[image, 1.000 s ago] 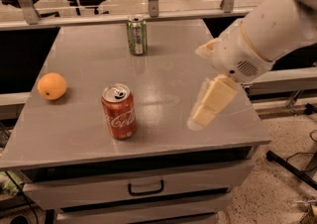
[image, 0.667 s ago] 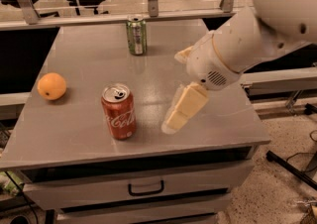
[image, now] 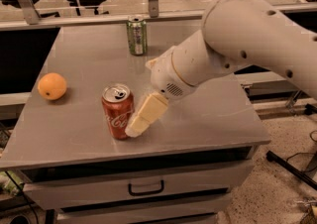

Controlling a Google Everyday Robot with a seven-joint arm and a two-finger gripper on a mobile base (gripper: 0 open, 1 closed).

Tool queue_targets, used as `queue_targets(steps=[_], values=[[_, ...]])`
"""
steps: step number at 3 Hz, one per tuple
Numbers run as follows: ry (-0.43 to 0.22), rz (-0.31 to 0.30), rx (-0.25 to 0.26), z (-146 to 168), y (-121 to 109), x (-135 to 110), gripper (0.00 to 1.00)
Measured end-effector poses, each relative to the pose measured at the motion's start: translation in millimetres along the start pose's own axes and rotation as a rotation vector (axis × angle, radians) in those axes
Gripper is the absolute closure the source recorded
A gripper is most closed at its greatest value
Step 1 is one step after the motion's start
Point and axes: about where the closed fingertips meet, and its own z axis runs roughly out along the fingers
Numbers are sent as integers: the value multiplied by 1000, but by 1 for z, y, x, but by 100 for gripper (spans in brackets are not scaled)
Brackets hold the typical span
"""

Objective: Knock coke can over

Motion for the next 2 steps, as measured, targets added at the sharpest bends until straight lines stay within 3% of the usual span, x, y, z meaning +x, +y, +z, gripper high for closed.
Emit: queue_targets(steps=[2], values=[[-95,11,-66,23,10,-24,0]])
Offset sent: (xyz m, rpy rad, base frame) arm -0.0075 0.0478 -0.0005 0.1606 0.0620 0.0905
